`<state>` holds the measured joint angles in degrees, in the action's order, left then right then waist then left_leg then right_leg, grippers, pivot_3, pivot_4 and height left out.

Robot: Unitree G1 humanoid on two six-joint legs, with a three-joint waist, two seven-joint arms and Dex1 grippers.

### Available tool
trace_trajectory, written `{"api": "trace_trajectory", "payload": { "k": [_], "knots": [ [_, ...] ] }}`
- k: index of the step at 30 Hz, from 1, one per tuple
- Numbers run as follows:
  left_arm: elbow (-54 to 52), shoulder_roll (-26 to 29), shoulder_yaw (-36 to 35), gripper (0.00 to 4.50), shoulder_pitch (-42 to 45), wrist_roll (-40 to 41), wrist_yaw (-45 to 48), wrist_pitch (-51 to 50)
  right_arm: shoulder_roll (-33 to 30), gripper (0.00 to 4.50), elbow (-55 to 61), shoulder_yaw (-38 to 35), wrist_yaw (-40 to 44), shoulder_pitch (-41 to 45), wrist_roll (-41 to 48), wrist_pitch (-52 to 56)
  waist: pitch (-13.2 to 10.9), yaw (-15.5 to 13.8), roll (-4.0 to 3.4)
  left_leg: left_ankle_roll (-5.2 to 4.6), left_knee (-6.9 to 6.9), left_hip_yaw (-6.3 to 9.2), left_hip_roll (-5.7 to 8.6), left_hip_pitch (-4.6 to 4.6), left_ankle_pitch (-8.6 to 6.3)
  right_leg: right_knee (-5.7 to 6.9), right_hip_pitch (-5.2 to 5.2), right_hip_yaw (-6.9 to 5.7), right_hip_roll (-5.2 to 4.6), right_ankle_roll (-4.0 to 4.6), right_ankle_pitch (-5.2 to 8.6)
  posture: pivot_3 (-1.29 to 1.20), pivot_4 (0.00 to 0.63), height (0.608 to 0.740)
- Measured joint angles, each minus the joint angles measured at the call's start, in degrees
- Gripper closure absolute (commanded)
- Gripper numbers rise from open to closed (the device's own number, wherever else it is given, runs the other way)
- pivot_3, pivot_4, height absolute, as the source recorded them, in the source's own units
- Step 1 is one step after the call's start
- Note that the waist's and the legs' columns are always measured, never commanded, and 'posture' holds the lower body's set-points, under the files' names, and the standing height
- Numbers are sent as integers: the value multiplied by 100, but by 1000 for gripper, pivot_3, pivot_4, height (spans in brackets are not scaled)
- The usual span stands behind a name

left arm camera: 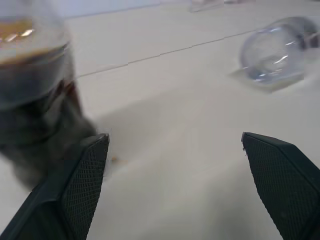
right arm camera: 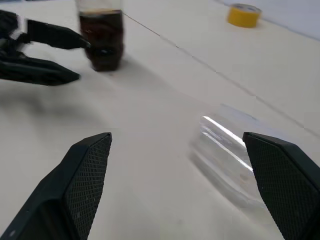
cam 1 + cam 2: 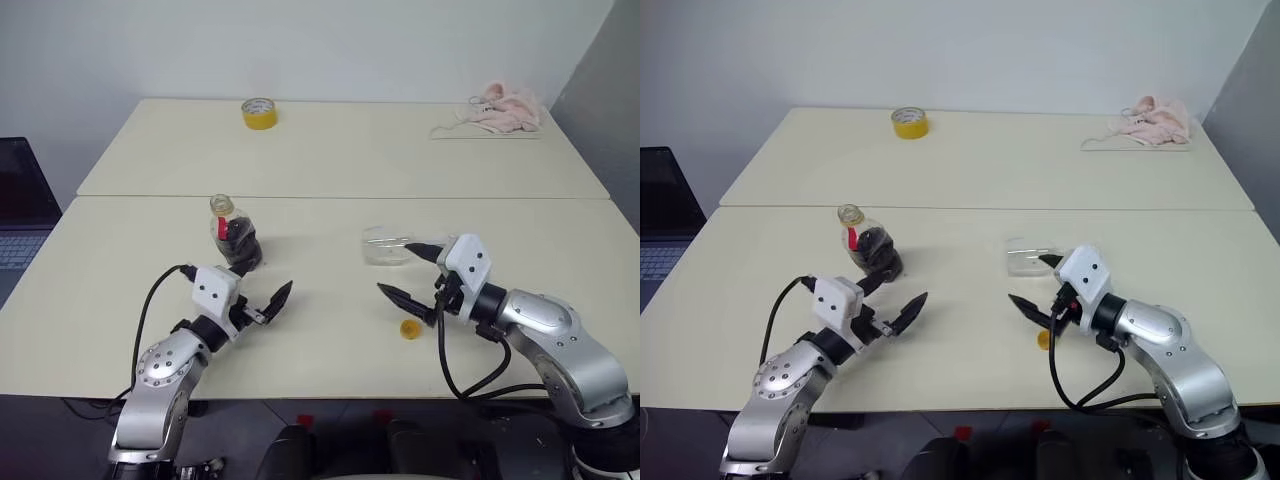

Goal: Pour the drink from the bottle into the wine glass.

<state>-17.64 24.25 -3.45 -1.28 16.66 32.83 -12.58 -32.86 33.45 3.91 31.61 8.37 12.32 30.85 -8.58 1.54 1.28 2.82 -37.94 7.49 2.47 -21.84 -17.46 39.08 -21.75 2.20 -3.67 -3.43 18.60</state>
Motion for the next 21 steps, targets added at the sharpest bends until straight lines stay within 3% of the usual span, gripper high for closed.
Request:
{"api": "trace_trajectory", "payload": {
  "k": [7,11,17,21],
  "knots": [
    [-111,358,142,15,501,470,571,-669,-458,0,-294,420,-708,-289,-1738,-436,-1,24,-3,0,1,-5,-3,1,0,1,0,7,7,0,0,0,150,740],
    [-315,463,280,15,663,761,865,-990,-917,0,-862,931,-1212,-60,-3243,-924,-2,22,-3,1,0,-5,-3,2,1,0,-1,7,8,0,0,0,150,740],
    [-331,532,331,15,710,827,1143,-1073,-706,0,-1423,1318,-1793,233,-4505,-1479,-2,26,-3,2,1,-6,-8,1,1,0,-1,9,13,0,0,0,150,740],
    [-319,533,466,15,828,800,1225,-1056,-421,0,-1739,1402,-1821,357,-4738,-1734,-2,21,-3,2,-2,-7,-6,1,1,-1,2,10,12,0,0,0,150,740]
  ]
}}
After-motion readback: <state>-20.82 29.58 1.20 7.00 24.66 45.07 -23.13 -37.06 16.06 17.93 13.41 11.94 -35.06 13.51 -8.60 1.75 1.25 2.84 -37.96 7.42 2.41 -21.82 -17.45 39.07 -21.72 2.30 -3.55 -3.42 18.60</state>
